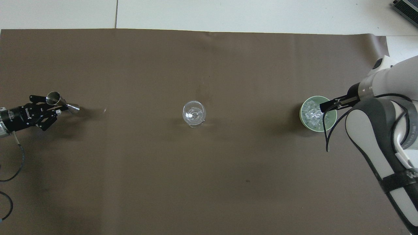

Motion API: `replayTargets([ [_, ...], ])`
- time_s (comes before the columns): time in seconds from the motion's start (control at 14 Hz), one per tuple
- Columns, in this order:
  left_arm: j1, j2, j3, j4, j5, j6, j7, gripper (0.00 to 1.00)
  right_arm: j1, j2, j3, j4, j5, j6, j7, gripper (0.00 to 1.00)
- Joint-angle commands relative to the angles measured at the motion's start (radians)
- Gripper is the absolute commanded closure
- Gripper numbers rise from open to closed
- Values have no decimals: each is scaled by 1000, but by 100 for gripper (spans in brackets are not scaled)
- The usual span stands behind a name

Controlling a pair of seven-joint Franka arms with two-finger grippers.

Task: Pour wine and add ice with both arms
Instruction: 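Set the jigger on the mat while the right gripper reaches the ice cup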

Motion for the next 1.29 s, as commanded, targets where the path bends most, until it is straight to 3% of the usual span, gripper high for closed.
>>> replayTargets([
  [0.0,-5,-34,4,-46,-25,-1,49,100,-2,9,5,-54,5,74,-61,0],
  [0.36,-5,-39,5,-61,-22,16,67,98,-2,57,5,-116,-6,194,-83,0],
  [0.43,-5,-39,7,-60,-21,16,69,87,-2,65,5,-119,-7,204,-84,0],
  [0.79,-6,-37,7,-60,-13,19,82,86,-4,85,3,-142,-10,232,-102,1],
  [1.22,-23,-45,7,-86,-7,57,124,86,-4,86,2,-174,-12,234,-107,19],
])
